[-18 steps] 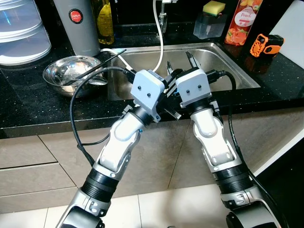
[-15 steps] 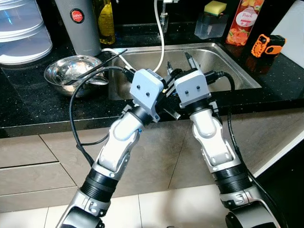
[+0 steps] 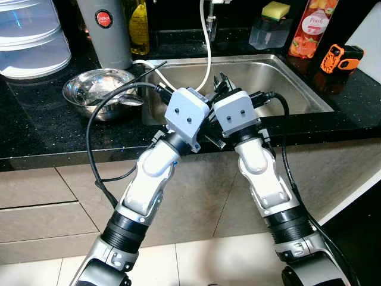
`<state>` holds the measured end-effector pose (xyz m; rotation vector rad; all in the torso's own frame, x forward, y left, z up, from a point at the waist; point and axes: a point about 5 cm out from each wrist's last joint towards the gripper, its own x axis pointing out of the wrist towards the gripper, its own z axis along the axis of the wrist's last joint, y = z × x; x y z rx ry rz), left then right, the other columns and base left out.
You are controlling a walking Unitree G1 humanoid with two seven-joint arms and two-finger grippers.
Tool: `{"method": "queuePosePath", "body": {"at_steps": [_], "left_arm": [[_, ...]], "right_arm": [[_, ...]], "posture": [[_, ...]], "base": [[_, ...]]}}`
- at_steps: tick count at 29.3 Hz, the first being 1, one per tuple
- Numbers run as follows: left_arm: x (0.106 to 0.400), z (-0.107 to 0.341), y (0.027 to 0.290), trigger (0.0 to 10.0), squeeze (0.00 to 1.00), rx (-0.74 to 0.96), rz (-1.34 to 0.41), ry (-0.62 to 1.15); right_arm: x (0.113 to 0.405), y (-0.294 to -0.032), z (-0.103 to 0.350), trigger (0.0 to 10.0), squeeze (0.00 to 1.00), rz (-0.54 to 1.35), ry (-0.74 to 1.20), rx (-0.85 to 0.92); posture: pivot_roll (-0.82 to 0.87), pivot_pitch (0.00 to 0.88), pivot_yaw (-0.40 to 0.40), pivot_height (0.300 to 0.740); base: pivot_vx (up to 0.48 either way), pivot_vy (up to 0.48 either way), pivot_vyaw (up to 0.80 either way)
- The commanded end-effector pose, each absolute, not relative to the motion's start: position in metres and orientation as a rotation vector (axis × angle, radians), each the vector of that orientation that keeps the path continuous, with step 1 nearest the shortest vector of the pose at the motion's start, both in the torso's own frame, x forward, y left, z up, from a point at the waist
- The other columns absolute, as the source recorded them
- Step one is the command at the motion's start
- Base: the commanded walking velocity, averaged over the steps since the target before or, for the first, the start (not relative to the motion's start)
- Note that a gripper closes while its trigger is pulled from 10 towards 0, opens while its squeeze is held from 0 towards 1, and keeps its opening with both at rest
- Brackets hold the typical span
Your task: Kitchen organization
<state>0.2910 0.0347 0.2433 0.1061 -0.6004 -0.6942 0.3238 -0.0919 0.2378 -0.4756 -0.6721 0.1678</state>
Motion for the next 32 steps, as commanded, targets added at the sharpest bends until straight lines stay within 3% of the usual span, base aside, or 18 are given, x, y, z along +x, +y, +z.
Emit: {"method": "queuePosePath", "body": {"at_steps": [1,2,3,4,5,7,8,15,24,28,31,32], "left_arm": [[0.292,0.246,0.041,10.0,0.36,0.1,-0.672,-0.609],[0.292,0.246,0.041,10.0,0.36,0.1,-0.672,-0.609],[0.293,0.244,0.043,10.0,1.0,0.095,-0.65,-0.593],[0.293,0.244,0.043,10.0,1.0,0.095,-0.65,-0.593],[0.293,0.242,0.044,10.0,0.61,0.097,-0.638,-0.585],[0.293,0.241,0.046,10.0,0.61,0.099,-0.63,-0.579],[0.292,0.24,0.048,10.0,0.0,0.103,-0.631,-0.573],[0.292,0.233,0.06,10.0,0.0,0.14,-0.607,-0.554],[0.289,0.232,0.067,10.0,0.0,0.167,-0.569,-0.548],[0.286,0.231,0.073,10.0,0.0,0.178,-0.533,-0.537],[0.286,0.23,0.077,10.0,0.0,0.178,-0.51,-0.531],[0.285,0.23,0.08,10.0,0.0,0.177,-0.497,-0.527]], "right_arm": [[0.326,-0.094,0.233,0.0,0.0,0.167,-0.646,-0.483],[0.326,-0.094,0.233,0.0,0.0,0.167,-0.646,-0.483],[0.329,-0.095,0.232,0.0,0.0,0.153,-0.632,-0.477],[0.329,-0.095,0.232,0.0,0.0,0.153,-0.632,-0.477],[0.331,-0.097,0.231,5.6,0.0,0.141,-0.618,-0.467],[0.333,-0.098,0.231,5.6,0.0,0.13,-0.605,-0.458],[0.336,-0.099,0.23,10.0,0.0,0.117,-0.583,-0.43],[0.359,-0.102,0.227,10.0,0.0,0.112,-0.475,-0.342],[0.388,-0.079,0.234,10.0,0.0,0.16,-0.372,-0.143],[0.397,-0.066,0.195,10.0,0.0,0.204,-0.083,-0.122],[0.395,-0.064,0.176,10.0,0.0,0.222,0.021,-0.136],[0.394,-0.064,0.169,10.0,0.13,0.224,0.052,-0.133]], "posture": [[0.04,0.0,-0.022,0.74],[0.04,0.0,-0.022,0.74],[0.04,0.0,-0.024,0.74],[0.04,0.0,-0.024,0.74],[0.05,0.0,-0.024,0.74],[0.05,0.0,-0.024,0.74],[0.05,0.0,-0.025,0.74],[0.06,0.0,-0.023,0.74],[0.12,0.0,-0.027,0.74],[0.16,0.0,-0.042,0.74],[0.18,0.0,-0.05,0.74],[0.18,0.0,-0.051,0.74]], "base": [[0.0,0.0,0.0],[0.0,0.0,0.0],[0.0,0.0,0.0],[0.0,0.0,0.0],[0.0,0.0,0.0],[0.0,0.0,0.0],[0.0,0.0,0.0],[0.0,0.0,0.0],[0.0,0.0,0.0],[0.0,0.0,0.0],[0.0,0.0,0.0],[0.0,0.0,0.0]]}}
